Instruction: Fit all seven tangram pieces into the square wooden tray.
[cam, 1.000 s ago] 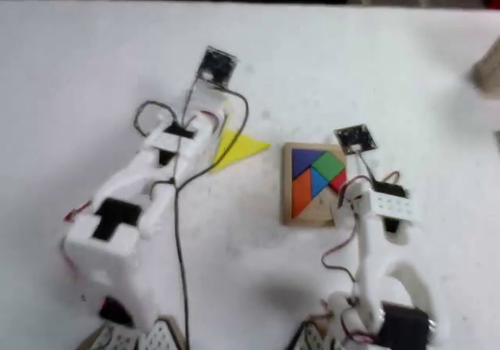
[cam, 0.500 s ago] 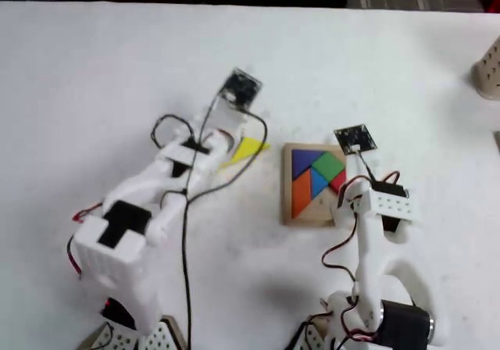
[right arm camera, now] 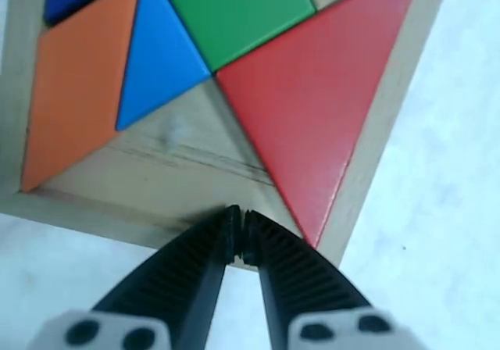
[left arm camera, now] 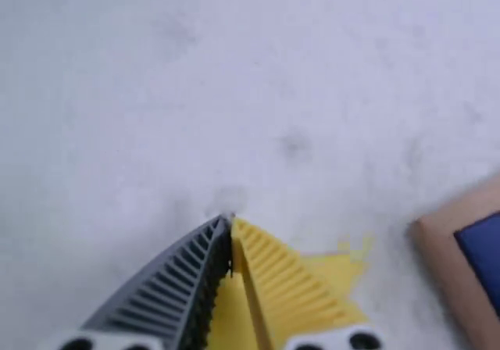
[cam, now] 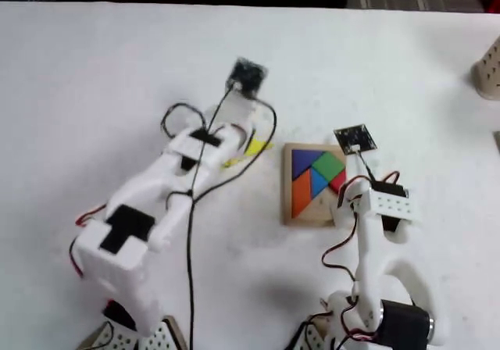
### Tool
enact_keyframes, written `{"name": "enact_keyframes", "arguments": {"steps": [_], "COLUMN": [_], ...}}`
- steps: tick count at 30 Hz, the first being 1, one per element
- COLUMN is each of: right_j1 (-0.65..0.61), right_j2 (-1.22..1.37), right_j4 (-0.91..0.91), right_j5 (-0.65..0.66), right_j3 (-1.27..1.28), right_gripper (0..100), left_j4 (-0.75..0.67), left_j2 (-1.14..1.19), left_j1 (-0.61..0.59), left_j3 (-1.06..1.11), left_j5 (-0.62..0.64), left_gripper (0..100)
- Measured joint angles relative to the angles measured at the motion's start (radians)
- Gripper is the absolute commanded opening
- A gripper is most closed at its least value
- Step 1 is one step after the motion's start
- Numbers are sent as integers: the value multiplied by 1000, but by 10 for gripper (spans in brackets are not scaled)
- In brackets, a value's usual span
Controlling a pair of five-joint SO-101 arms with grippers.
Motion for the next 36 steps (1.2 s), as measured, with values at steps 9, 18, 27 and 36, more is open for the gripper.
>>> {"name": "enact_keyframes", "arguments": {"steps": [9,18,27,36], "right_j1": [0,0,0,0], "right_j2": [0,0,0,0], "right_j4": [0,0,0,0], "right_j5": [0,0,0,0], "right_j3": [0,0,0,0], "right_gripper": [16,16,16,16], "left_j4": [207,526,476,359], "left_j2": [258,230,-66,-315], "left_j1": [-2,-34,-12,49], "left_j3": [-327,-394,11,310], "left_j5": [219,215,129,124], "left_gripper": [22,20,21,56]}}
